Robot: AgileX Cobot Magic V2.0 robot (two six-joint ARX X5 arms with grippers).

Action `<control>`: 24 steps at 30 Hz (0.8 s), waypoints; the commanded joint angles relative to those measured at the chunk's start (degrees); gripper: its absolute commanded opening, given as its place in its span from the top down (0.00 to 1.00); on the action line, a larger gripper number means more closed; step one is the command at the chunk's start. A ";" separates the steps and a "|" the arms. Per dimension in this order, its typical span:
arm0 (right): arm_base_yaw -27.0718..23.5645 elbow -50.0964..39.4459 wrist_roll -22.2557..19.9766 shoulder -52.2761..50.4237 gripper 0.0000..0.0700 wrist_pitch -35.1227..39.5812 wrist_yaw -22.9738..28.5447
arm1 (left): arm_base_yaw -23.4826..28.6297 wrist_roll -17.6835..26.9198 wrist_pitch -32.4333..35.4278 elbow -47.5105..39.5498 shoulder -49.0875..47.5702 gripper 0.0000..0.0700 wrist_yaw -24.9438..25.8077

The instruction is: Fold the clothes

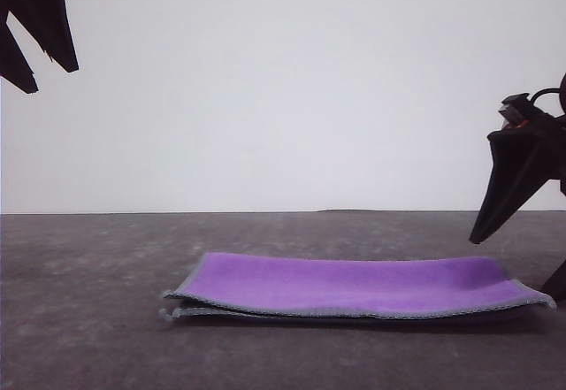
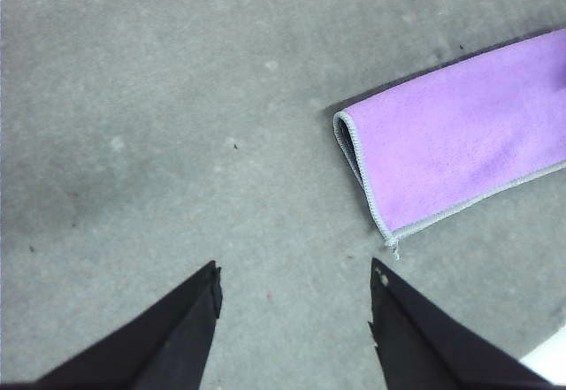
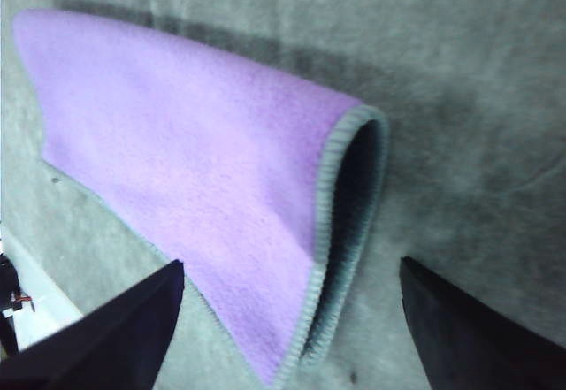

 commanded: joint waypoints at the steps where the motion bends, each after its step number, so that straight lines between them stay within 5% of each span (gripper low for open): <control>1: 0.74 0.46 0.79 1.60 0.32 0.40 -0.38 | -0.13 -0.30 0.27 0.63 0.31 0.54 -0.04; 5: 2.03 0.46 0.68 2.39 0.44 0.63 -0.33 | -0.13 -0.30 0.35 0.63 0.31 0.54 -0.04; 12: 2.26 0.48 -0.92 2.35 0.96 2.33 -0.35 | -0.13 -0.30 0.17 0.63 0.31 0.54 -0.04; 19: 2.52 0.48 -1.75 2.35 0.99 4.23 -1.46 | -0.13 -0.30 0.23 0.63 0.31 0.54 -0.04; 24: 5.18 0.59 -0.74 2.35 0.99 7.29 -9.13 | -0.13 -0.32 0.78 0.63 0.31 0.54 -0.04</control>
